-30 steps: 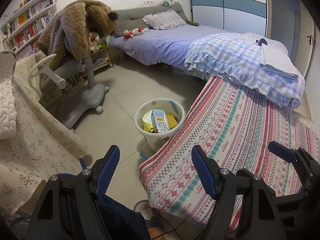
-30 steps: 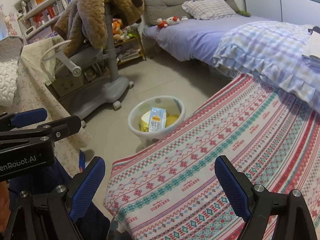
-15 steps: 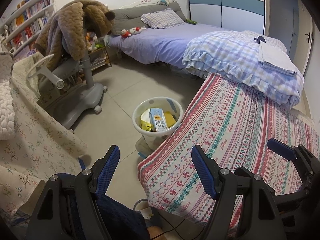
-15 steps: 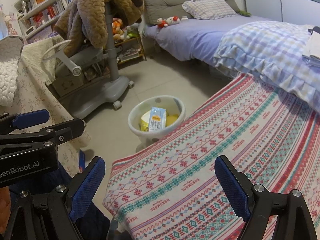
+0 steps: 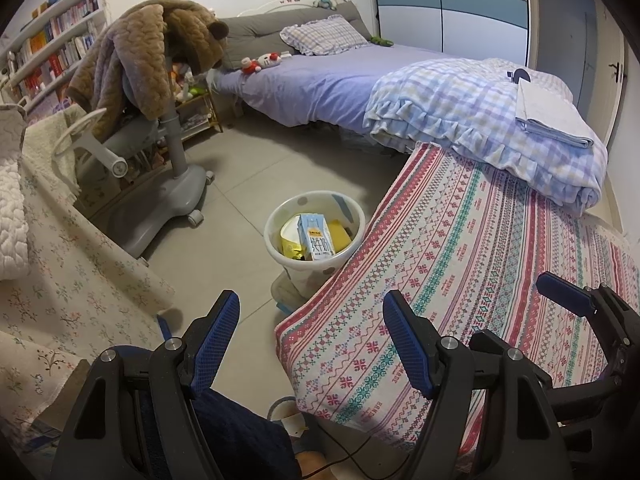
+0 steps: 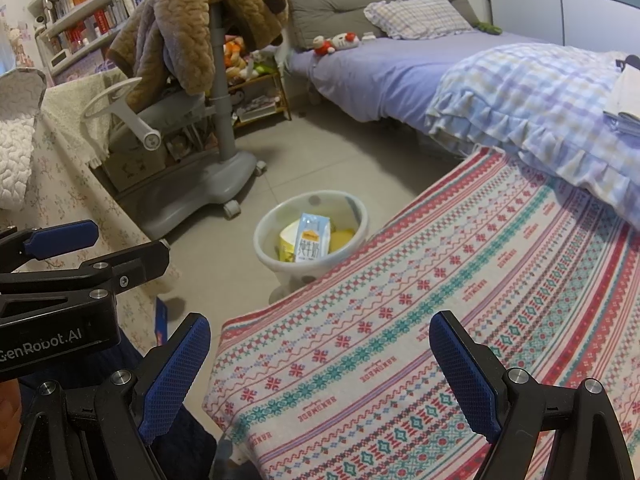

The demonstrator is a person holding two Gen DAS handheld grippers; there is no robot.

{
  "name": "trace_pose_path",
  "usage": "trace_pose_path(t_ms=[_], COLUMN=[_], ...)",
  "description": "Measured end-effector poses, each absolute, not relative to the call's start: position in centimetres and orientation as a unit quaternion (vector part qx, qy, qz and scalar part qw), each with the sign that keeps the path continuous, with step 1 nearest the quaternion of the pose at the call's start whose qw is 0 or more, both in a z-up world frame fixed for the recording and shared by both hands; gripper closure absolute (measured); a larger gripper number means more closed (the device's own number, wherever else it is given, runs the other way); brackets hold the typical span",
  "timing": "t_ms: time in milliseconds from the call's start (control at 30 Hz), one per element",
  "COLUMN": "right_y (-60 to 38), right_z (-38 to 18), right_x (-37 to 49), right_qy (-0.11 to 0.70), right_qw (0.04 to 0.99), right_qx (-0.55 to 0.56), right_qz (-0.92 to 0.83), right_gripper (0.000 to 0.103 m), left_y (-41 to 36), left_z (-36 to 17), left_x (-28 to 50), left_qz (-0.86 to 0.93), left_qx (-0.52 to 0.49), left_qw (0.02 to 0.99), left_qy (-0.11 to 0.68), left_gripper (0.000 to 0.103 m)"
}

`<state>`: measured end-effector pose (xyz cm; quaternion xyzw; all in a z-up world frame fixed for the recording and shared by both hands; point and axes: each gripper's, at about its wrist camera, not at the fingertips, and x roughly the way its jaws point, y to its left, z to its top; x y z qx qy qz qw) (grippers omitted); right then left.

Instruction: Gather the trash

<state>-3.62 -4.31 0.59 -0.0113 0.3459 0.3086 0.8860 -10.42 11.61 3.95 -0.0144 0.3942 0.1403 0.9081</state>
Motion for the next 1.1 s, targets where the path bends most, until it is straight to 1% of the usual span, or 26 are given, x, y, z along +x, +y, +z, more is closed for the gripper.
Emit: trace_pose_path(t_ms=[1100], right_y=[-4.37], right_z=[0.48], right_x=[-3.53], right_qy=[0.347], right_qw=[0.886], right_qx=[-0.013], right_qz=[0.308], right_gripper=[0.01], left_y=[11.54], left_z=[3.69], left_x=[-10.32], left_qz=[0.142], left_qx=[-0.012], left_qw=[0.907], left_qy=[0.395], left_gripper=[0.026])
